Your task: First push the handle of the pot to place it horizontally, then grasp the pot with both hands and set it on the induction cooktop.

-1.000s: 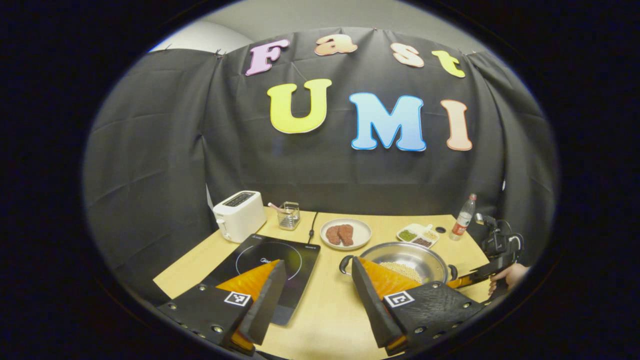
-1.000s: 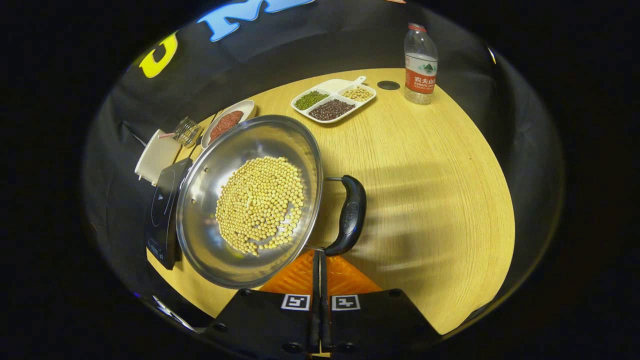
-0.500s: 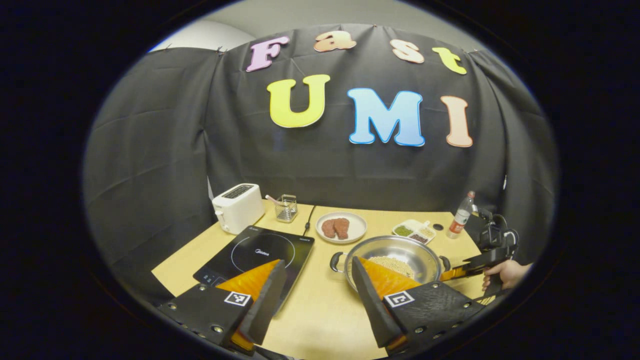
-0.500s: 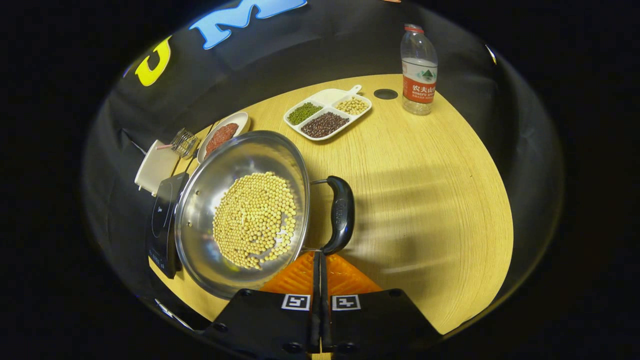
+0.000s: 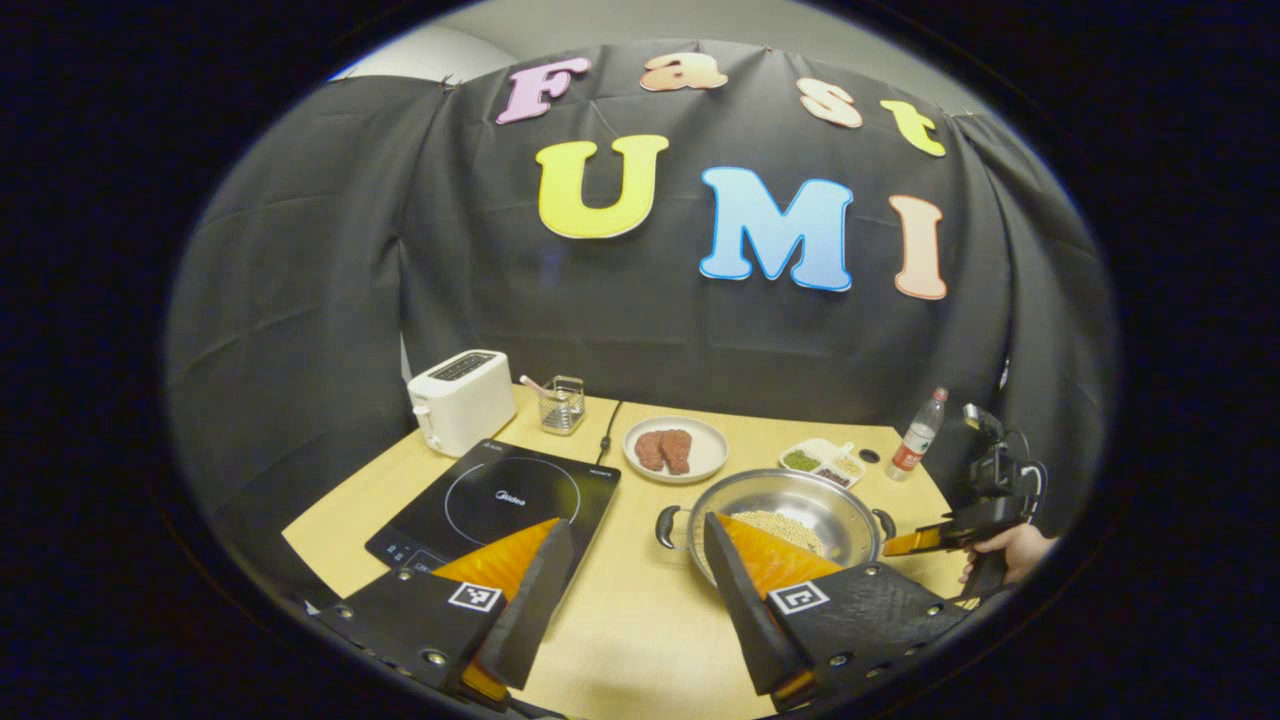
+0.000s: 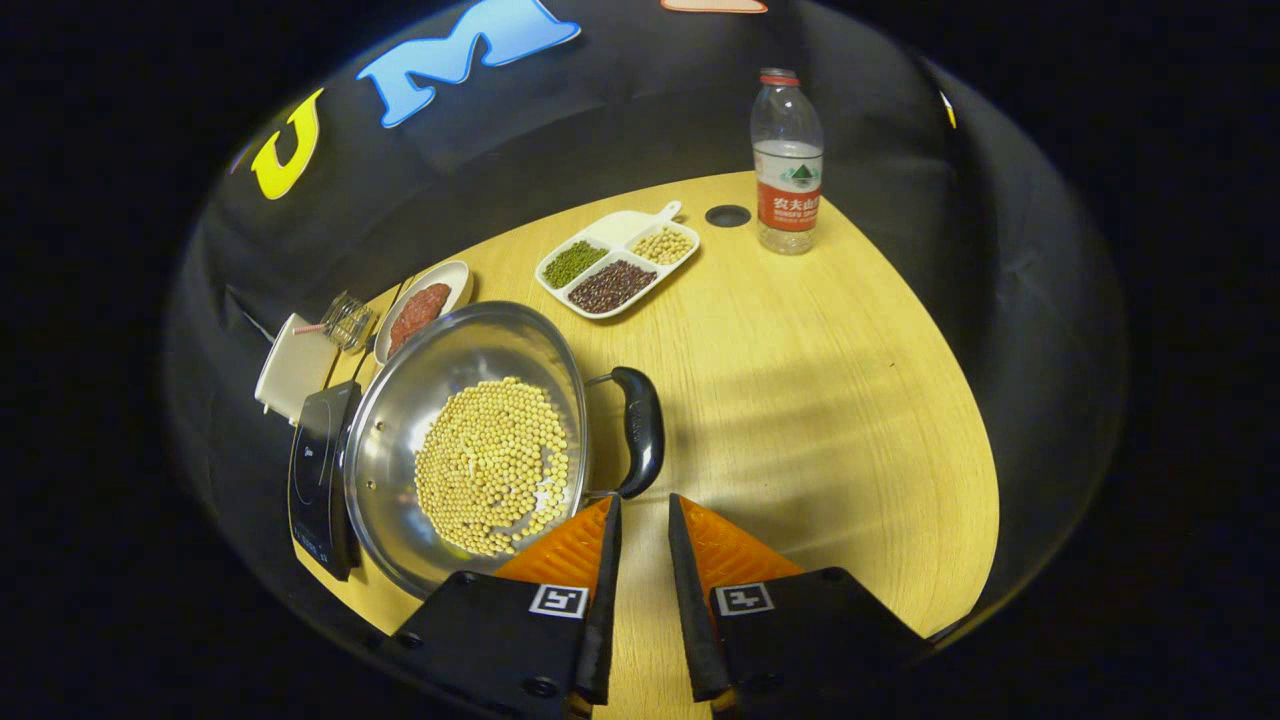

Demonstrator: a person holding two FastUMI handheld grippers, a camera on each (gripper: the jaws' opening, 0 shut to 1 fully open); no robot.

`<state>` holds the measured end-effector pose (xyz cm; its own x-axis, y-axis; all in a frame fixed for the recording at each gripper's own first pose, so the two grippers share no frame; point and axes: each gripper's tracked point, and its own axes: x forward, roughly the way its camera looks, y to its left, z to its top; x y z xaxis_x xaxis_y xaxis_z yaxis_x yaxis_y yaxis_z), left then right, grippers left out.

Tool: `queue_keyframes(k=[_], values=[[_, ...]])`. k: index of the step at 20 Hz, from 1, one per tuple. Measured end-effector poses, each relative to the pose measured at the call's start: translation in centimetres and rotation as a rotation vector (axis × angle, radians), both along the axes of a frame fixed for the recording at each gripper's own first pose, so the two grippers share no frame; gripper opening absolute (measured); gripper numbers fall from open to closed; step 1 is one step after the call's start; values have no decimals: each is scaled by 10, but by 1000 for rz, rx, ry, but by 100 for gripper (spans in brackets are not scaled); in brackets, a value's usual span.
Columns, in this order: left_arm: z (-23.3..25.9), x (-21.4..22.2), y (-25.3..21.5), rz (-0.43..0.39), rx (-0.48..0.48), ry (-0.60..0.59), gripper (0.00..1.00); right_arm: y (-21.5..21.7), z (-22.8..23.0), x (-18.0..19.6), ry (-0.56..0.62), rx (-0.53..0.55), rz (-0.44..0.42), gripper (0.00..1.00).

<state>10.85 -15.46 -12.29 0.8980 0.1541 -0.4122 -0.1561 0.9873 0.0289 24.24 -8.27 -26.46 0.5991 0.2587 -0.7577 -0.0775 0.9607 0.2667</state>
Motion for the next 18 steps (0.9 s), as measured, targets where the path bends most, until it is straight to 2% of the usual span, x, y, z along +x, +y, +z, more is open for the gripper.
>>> queue_keyframes(k=[1,2,3,4,5,6,7,10,11,14,15,18], values=[[-5,7,5,-11,5,11,78,-1,5,0,-9,11,-20,33],[-8,14,6,-31,-2,24,78,-1,11,-1,-19,23,-29,48],[-13,21,6,-49,-20,34,81,-1,16,-1,-31,23,-35,54],[-19,29,5,-68,-46,44,81,-2,20,1,-49,17,-38,78],[-26,39,3,-91,-73,56,81,-1,25,2,-65,8,-38,95],[-32,50,3,-107,-95,69,79,1,30,4,-78,4,-34,98],[-41,62,4,-120,-117,87,81,5,34,6,-87,2,-27,98],[-70,94,3,-148,-184,149,79,11,36,19,-113,-23,-13,98],[-80,103,1,-162,-205,167,82,13,35,23,-114,-29,-10,98],[-115,130,-3,-192,-257,243,82,20,26,35,-98,-26,-9,98],[-128,138,-7,-202,-273,266,79,20,23,39,-98,-24,-13,98],[-161,157,-10,-224,-295,319,82,23,14,51,-97,-7,-13,98]])
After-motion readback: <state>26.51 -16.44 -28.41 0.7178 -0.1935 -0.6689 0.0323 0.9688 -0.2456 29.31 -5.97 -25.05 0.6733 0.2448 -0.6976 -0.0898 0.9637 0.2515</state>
